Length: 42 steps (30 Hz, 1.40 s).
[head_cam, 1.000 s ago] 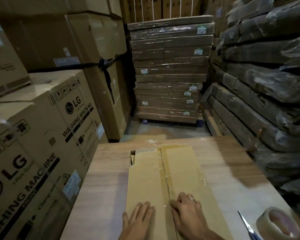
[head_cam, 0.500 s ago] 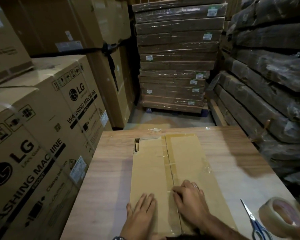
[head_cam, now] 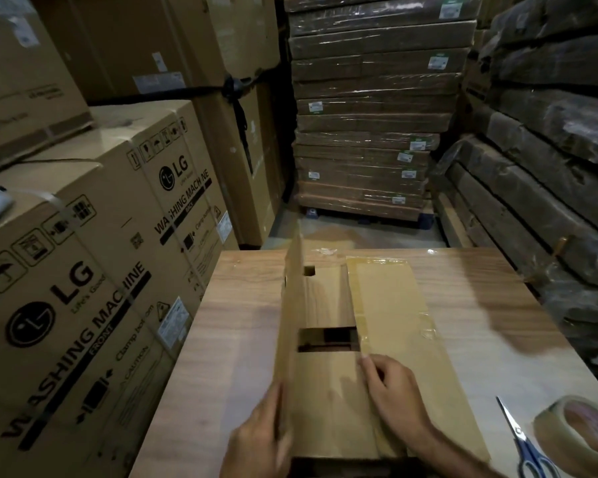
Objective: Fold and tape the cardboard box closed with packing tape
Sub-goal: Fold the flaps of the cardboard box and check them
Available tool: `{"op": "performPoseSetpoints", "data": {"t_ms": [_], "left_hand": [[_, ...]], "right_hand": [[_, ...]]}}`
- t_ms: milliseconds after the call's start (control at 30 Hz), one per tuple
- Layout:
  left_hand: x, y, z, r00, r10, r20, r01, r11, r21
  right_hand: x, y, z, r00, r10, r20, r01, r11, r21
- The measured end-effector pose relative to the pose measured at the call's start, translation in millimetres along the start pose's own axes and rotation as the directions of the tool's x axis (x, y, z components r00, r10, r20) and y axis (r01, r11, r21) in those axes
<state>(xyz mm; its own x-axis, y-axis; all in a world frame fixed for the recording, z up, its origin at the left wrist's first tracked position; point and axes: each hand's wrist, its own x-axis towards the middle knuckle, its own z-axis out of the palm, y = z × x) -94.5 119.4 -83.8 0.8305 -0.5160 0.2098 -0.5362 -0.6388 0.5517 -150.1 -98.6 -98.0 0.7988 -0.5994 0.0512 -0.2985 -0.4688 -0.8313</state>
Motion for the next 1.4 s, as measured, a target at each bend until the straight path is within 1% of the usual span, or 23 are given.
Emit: {"op": "performPoseSetpoints", "data": {"t_ms": [33, 67, 100, 133, 167, 200, 233, 300, 333, 367, 400, 467, 500, 567, 633, 733, 867, 967, 1133, 1267, 1400], "left_hand": [[0, 2, -6, 0.985, -0.138, -0.107, 0.123, 0.983, -0.135], [0, 2, -12, 0.936, -0.3, -0.182, 0.241, 0.927, -0.286], [1, -1, -18, 0.869, -0.464, -0.173, 0.368, 0.839, -0.4], [1, -1, -24, 0.793, -0.598, -0.114, 0.472, 0.722, -0.506], [1, -6, -29, 0.718, -0.695, -0.041, 0.557, 0.608, -0.566], [0, -13, -32, 0.665, -0.747, 0.008, 0.603, 0.53, -0.596], [-1, -23, -32, 0.628, -0.778, 0.029, 0.618, 0.475, -0.627], [-1, -34, -29, 0.571, -0.818, 0.066, 0.592, 0.355, -0.723], [0, -35, -30, 0.542, -0.834, 0.1, 0.579, 0.284, -0.764], [-1, -39, -30, 0.531, -0.836, 0.134, 0.567, 0.234, -0.79], [-2, -42, -30, 0.523, -0.838, 0.155, 0.568, 0.207, -0.796], [-4, -47, -27, 0.505, -0.849, 0.156, 0.581, 0.201, -0.789], [-5, -50, -26, 0.507, -0.848, 0.151, 0.58, 0.206, -0.788], [-6, -53, -24, 0.516, -0.845, 0.139, 0.586, 0.231, -0.776], [-8, -55, -22, 0.53, -0.842, 0.1, 0.587, 0.28, -0.759], [-10, -57, -20, 0.577, -0.814, 0.062, 0.566, 0.344, -0.749], [-7, -60, -17, 0.619, -0.783, 0.062, 0.567, 0.39, -0.725], [-5, -60, -17, 0.625, -0.779, 0.062, 0.573, 0.403, -0.713], [-7, -59, -18, 0.641, -0.765, 0.061, 0.569, 0.42, -0.707], [-6, -64, -15, 0.635, -0.77, 0.064, 0.58, 0.421, -0.697], [-8, -71, -10, 0.64, -0.767, 0.05, 0.582, 0.441, -0.683]], "right_hand": [[-3, 0, 3, 0.999, -0.037, 0.01, 0.037, 0.999, -0.022], [-6, -2, 7, 0.996, -0.086, 0.02, 0.087, 0.994, -0.06], [-9, -2, 12, 0.989, -0.142, 0.029, 0.144, 0.985, -0.096], [-13, -3, 17, 0.98, -0.197, 0.042, 0.201, 0.971, -0.127], [-17, -5, 22, 0.966, -0.247, 0.075, 0.256, 0.955, -0.149], [-21, -7, 28, 0.949, -0.288, 0.124, 0.306, 0.937, -0.168], [-25, -10, 34, 0.928, -0.325, 0.182, 0.356, 0.916, -0.185], [-34, -14, 46, 0.876, -0.399, 0.271, 0.459, 0.863, -0.212], [-38, -14, 54, 0.844, -0.449, 0.292, 0.516, 0.827, -0.221], [-42, -15, 60, 0.815, -0.49, 0.308, 0.563, 0.795, -0.226], [-45, -17, 67, 0.794, -0.513, 0.327, 0.593, 0.772, -0.229], [-50, -18, 78, 0.763, -0.542, 0.352, 0.633, 0.736, -0.239], [-53, -18, 84, 0.75, -0.555, 0.359, 0.65, 0.719, -0.246], [-58, -17, 92, 0.729, -0.572, 0.376, 0.676, 0.689, -0.262], [-60, -15, 96, 0.711, -0.6, 0.366, 0.698, 0.664, -0.267], [-57, -12, 99, 0.704, -0.625, 0.337, 0.708, 0.658, -0.258], [-54, -10, 100, 0.706, -0.626, 0.33, 0.707, 0.644, -0.292], [-53, -10, 104, 0.715, -0.624, 0.317, 0.7, 0.641, -0.315], [-53, -7, 109, 0.693, -0.635, 0.341, 0.72, 0.589, -0.366], [-55, -4, 113, 0.679, -0.653, 0.336, 0.731, 0.561, -0.388], [-55, -5, 115, 0.684, -0.639, 0.352, 0.726, 0.549, -0.414]]}}
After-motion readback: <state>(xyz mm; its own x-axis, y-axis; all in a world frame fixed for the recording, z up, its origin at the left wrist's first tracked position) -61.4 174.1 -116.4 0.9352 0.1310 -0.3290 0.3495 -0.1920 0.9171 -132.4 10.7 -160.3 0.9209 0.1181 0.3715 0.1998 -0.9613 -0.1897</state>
